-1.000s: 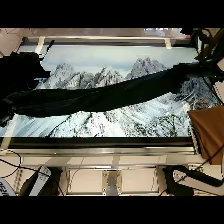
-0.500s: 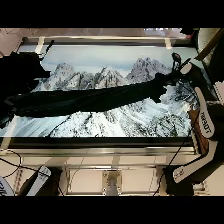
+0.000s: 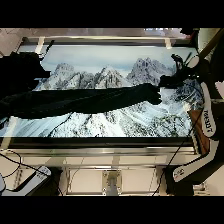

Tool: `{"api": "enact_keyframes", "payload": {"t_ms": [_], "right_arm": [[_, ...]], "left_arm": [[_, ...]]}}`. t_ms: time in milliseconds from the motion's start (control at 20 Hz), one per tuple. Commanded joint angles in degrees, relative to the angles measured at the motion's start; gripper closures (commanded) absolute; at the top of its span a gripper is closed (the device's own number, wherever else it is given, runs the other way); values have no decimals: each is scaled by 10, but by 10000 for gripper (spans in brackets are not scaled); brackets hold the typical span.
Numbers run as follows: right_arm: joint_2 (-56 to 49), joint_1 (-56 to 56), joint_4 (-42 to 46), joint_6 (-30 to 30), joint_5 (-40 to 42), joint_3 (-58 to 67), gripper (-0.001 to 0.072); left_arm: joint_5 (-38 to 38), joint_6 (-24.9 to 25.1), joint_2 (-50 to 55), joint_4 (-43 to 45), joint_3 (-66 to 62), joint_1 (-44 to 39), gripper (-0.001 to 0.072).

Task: Fold the clothes and pants, and hang the long-sleeved shirts on hangers.

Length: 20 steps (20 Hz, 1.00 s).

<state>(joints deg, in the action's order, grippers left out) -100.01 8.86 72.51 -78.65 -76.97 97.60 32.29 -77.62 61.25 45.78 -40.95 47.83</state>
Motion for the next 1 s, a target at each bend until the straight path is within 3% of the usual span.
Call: {"api": "enact_keyframes", "payload": {"t_ms": [0, 250, 350, 700, 800, 900, 950], "right_arm": [[46, 54, 3, -7, -54, -43, 268], [77, 113, -240, 37, 169, -300, 230], [43, 115, -311, 77, 177, -331, 150], [7, 115, -381, 100, 224, -330, 148], [7, 115, -437, 143, 229, -330, 369], [9, 115, -501, 195, 217, -325, 683], [13, 117, -506, 200, 202, -312, 681]], "left_arm": [[-10, -4, 3, 1, 0, 0, 672], [-7, -4, 3, 0, 0, 0, 672], [-5, -4, 3, 1, 0, 0, 671], [1, -4, 3, 1, 0, 0, 671], [2, -4, 3, 1, 0, 0, 672], [1, -4, 3, 1, 0, 0, 671], [1, -4, 3, 1, -1, 0, 672]]}}
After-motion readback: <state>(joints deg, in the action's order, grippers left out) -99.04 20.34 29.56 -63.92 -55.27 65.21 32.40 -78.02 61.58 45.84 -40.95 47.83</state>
